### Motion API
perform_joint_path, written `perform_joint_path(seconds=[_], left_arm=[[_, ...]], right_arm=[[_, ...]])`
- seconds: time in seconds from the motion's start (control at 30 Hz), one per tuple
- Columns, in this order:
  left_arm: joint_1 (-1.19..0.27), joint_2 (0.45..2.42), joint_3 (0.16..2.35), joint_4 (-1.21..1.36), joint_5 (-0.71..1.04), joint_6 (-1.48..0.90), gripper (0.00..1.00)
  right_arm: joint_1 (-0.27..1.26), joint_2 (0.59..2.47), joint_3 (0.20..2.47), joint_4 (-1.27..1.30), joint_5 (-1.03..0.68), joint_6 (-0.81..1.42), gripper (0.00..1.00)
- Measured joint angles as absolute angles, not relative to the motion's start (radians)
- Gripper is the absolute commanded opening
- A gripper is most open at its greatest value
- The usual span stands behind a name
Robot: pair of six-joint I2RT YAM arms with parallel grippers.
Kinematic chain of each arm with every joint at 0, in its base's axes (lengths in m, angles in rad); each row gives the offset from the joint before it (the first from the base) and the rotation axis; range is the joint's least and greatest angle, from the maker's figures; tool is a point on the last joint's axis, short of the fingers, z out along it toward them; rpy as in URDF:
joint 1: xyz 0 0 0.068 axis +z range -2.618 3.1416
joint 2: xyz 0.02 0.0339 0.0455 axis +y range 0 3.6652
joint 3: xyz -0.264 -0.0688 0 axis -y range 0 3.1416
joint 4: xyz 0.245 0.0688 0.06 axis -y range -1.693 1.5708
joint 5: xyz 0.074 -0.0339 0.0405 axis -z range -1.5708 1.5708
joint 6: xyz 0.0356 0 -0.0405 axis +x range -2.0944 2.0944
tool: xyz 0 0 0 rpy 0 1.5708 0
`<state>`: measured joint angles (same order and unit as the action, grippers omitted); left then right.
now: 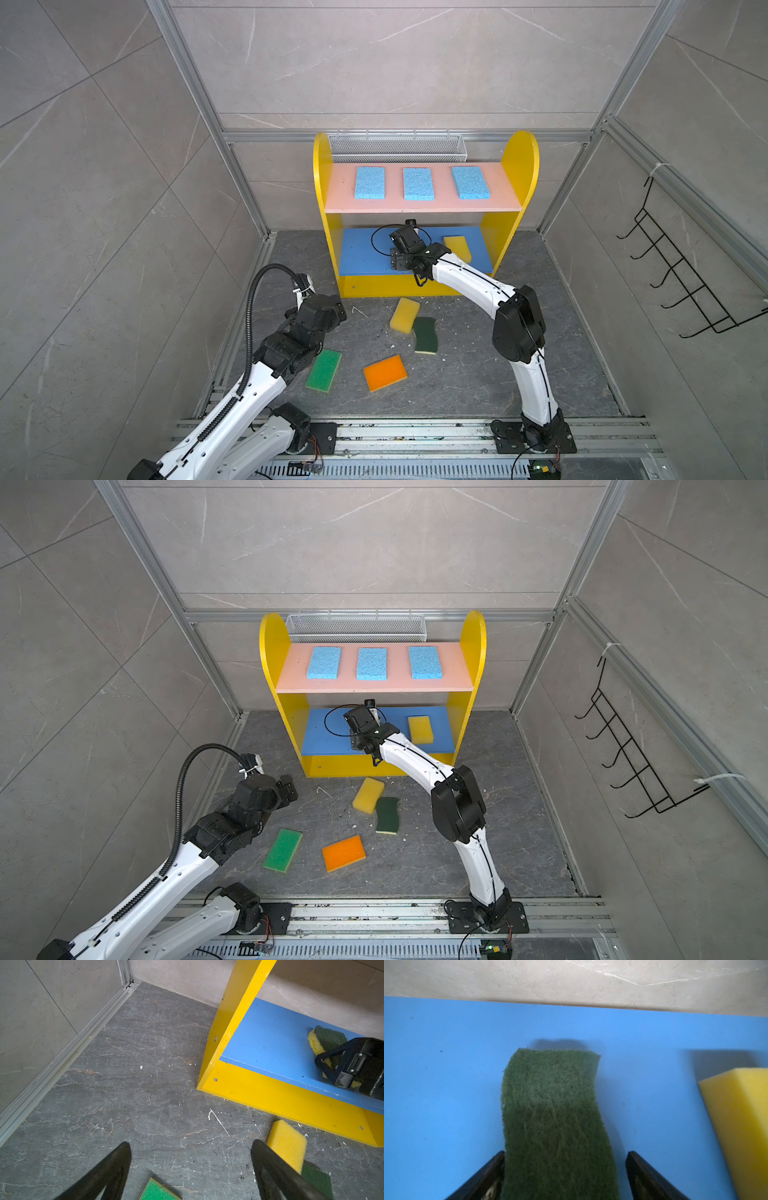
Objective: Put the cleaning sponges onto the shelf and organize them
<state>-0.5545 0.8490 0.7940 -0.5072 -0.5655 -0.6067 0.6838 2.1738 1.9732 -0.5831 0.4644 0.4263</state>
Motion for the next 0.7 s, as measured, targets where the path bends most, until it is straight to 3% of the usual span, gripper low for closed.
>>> perform_joint_path(seconds=[0.17, 0.7], left_arm=[[-0.549, 0.849, 0.790, -0.507, -0.562, -0.598, 0.92], [-0.543, 0.838, 0.785, -0.507, -0.538, -0.598, 0.92]], right_arm=[[0.683, 2.174, 1.972, -0.587, 0.484, 0.447, 0.71], [0.665, 2.124, 1.878, -0.549, 0.531, 0.479, 0.71]])
